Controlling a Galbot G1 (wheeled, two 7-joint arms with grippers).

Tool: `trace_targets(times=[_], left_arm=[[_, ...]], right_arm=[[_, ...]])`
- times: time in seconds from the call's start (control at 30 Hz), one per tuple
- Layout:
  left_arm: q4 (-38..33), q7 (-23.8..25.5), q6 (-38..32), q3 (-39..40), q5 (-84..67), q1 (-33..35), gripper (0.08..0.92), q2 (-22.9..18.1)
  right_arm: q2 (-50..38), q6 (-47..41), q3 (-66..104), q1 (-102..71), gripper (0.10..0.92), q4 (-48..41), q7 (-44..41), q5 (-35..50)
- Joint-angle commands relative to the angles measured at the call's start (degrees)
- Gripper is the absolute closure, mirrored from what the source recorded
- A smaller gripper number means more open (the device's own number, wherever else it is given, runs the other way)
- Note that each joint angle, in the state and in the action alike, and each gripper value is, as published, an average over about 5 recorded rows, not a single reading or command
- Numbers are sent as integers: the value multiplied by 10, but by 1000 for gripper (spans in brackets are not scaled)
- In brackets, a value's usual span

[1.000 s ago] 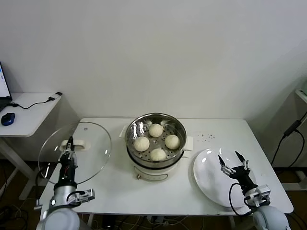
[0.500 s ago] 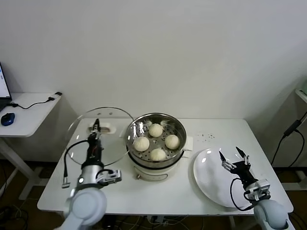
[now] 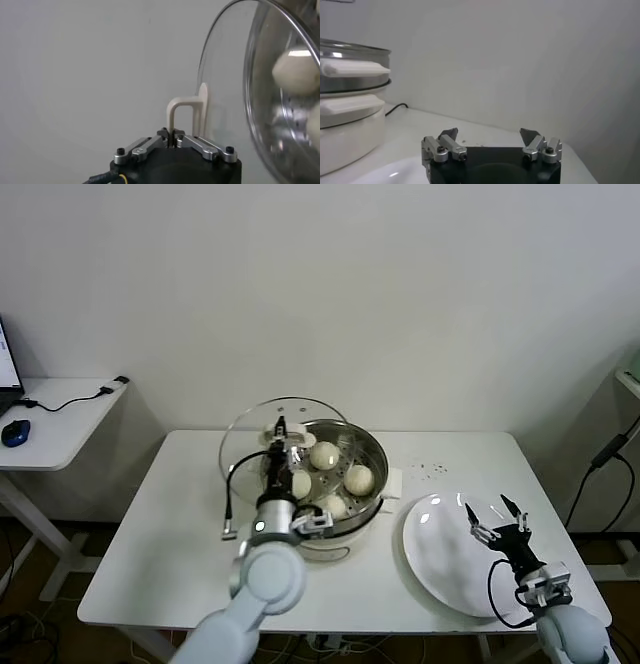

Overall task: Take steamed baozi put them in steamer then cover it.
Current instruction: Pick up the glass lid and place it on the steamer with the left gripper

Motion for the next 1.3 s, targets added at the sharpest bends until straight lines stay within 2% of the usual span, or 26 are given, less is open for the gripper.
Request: trace_targets(times=[0.03, 0.27, 1.3], left_arm=[[104, 16, 28, 49, 37, -49, 863, -106], [119, 10, 28, 37, 37, -36, 863, -116], [141, -4, 28, 23, 36, -20, 863, -107]], right_arm=[[1, 3, 11, -7, 203, -3, -3, -4], [9, 7, 13, -7, 203, -9, -6, -12], [15, 12, 11, 7, 203, -25, -11, -20]])
